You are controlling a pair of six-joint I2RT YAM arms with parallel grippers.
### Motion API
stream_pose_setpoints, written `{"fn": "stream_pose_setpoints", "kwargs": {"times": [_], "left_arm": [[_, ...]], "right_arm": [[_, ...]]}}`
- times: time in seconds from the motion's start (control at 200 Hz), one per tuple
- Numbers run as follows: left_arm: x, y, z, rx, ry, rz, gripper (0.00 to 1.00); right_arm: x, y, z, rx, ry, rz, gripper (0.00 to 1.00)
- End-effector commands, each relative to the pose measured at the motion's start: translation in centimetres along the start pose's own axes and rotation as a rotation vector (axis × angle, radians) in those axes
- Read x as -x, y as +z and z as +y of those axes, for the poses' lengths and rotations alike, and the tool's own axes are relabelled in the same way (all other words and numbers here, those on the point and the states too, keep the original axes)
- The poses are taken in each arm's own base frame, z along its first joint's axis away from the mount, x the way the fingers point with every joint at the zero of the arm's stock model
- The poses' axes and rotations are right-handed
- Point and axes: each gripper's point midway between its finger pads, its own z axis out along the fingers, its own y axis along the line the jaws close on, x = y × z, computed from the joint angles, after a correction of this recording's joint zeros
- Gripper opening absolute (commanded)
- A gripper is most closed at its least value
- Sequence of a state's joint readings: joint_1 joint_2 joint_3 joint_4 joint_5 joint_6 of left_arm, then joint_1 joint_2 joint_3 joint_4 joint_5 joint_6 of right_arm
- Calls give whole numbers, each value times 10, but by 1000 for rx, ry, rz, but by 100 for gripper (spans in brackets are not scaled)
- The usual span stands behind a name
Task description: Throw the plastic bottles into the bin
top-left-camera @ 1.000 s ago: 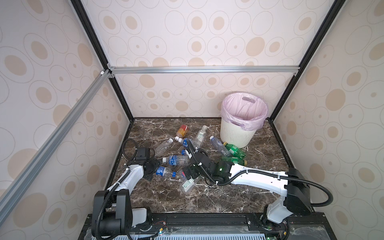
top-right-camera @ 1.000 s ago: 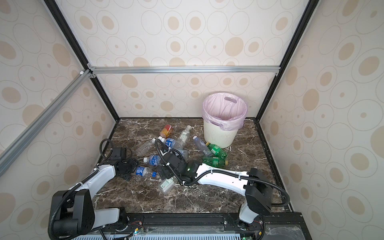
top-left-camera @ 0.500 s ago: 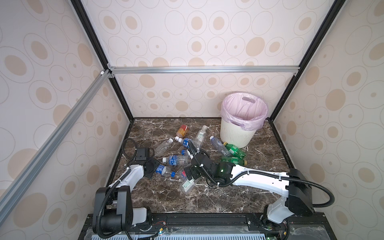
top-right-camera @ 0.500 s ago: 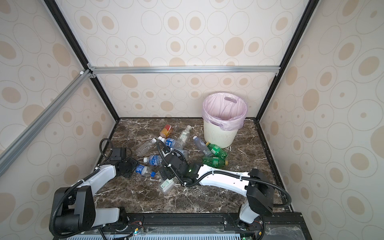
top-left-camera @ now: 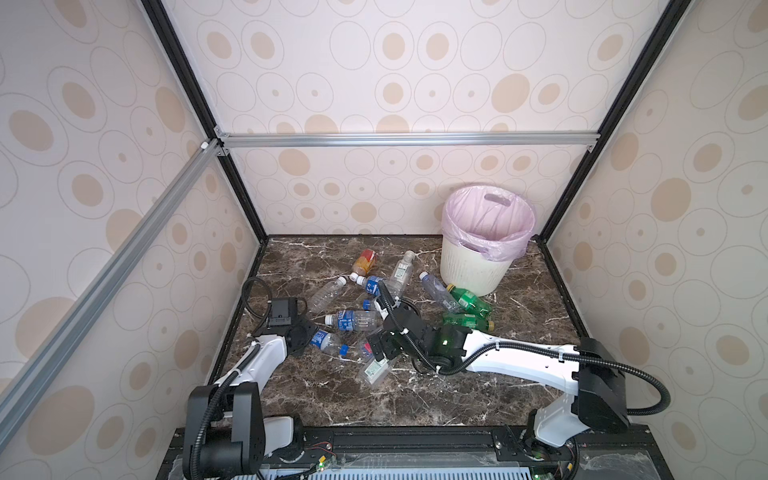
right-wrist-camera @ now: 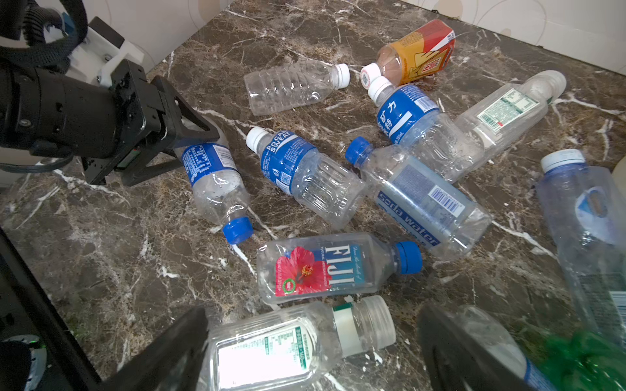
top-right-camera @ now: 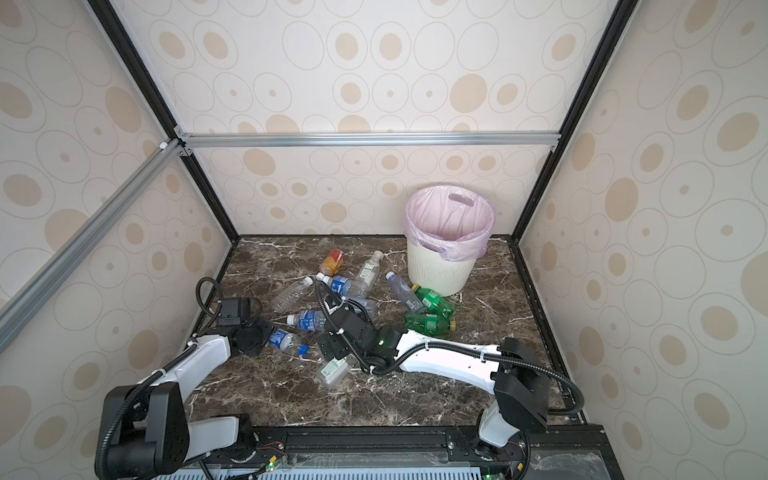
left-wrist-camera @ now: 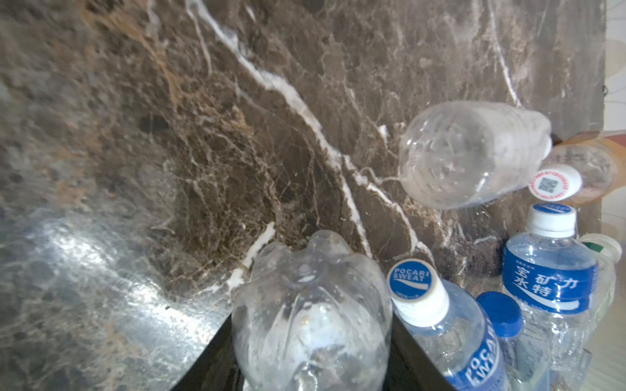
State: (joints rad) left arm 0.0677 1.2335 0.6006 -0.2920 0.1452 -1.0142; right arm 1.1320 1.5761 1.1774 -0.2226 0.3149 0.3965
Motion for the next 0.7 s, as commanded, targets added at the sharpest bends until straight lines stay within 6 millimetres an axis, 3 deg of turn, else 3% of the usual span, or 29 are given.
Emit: {"fn": "stream_pose_setpoints", "kwargs": {"times": [0.0,0.325,0.585,0.69], "left_arm": [[18,-19,-15,-45,78,-73,49],[25,-70,-94,-433,249,-139,49],[3,-121,-165,-712,392,-120,49],[-18,-134,-192,-783,459,-68,50]], "right_arm": [[14,-9,10,56,40,-43,100],[31,-13,11,144,95,-63,100],[52,-25,-8,150,144,-115,100],[59,-30,-14,153,163,-141,99]]}}
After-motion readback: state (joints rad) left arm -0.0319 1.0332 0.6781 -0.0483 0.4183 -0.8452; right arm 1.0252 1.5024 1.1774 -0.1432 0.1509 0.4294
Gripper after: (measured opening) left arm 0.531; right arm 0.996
